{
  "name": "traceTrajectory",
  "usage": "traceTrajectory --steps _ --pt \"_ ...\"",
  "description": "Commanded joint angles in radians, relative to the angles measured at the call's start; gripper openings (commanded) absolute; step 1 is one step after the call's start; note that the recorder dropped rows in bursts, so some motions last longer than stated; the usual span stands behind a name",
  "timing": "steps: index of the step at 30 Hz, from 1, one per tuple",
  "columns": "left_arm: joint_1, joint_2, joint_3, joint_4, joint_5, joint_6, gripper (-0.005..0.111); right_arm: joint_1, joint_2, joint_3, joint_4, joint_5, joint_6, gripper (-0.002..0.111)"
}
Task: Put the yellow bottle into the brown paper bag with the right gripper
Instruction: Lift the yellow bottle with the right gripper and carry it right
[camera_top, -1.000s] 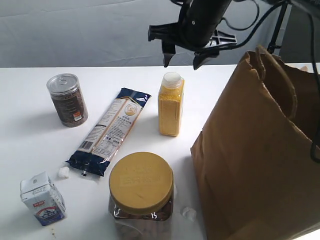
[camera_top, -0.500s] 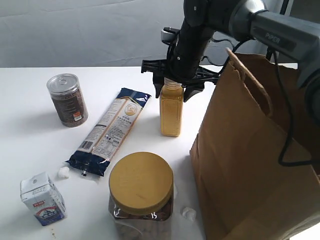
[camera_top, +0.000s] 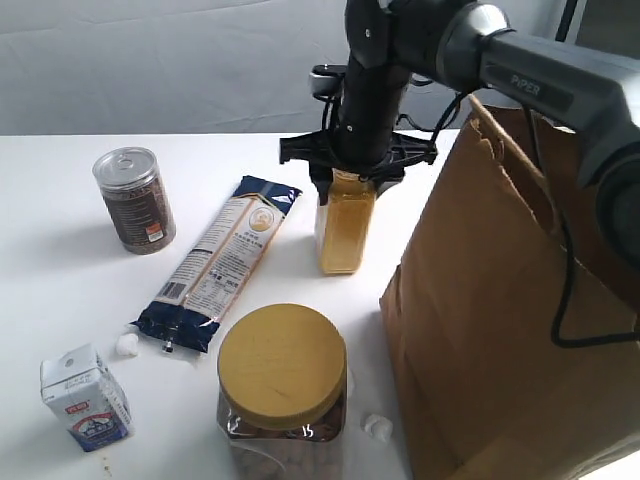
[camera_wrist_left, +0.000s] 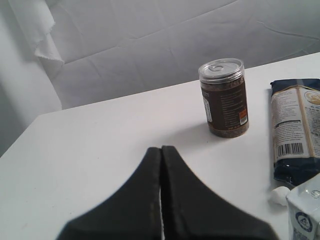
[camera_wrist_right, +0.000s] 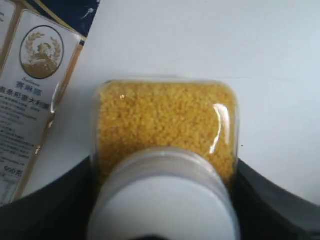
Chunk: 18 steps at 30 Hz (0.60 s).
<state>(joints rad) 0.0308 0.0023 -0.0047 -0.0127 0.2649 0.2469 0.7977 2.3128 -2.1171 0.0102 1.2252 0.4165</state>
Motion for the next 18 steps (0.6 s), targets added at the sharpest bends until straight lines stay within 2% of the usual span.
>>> traceTrajectory --steps 1,6,18 --pt "0.000 -0.002 0.005 0.000 -0.006 -0.007 0.000 0.082 -0.133 -0.007 -0.037 -0.122 -0.079 0.000" --pt "0.000 -0.002 0.005 0.000 -0.006 -0.007 0.000 0.146 -0.267 -0.007 -0.115 -0.135 -0.102 0.000" --pt "0.000 -0.002 0.005 0.000 -0.006 -0.007 0.000 0.146 -0.595 -0.007 -0.273 -0.004 -0.132 0.000"
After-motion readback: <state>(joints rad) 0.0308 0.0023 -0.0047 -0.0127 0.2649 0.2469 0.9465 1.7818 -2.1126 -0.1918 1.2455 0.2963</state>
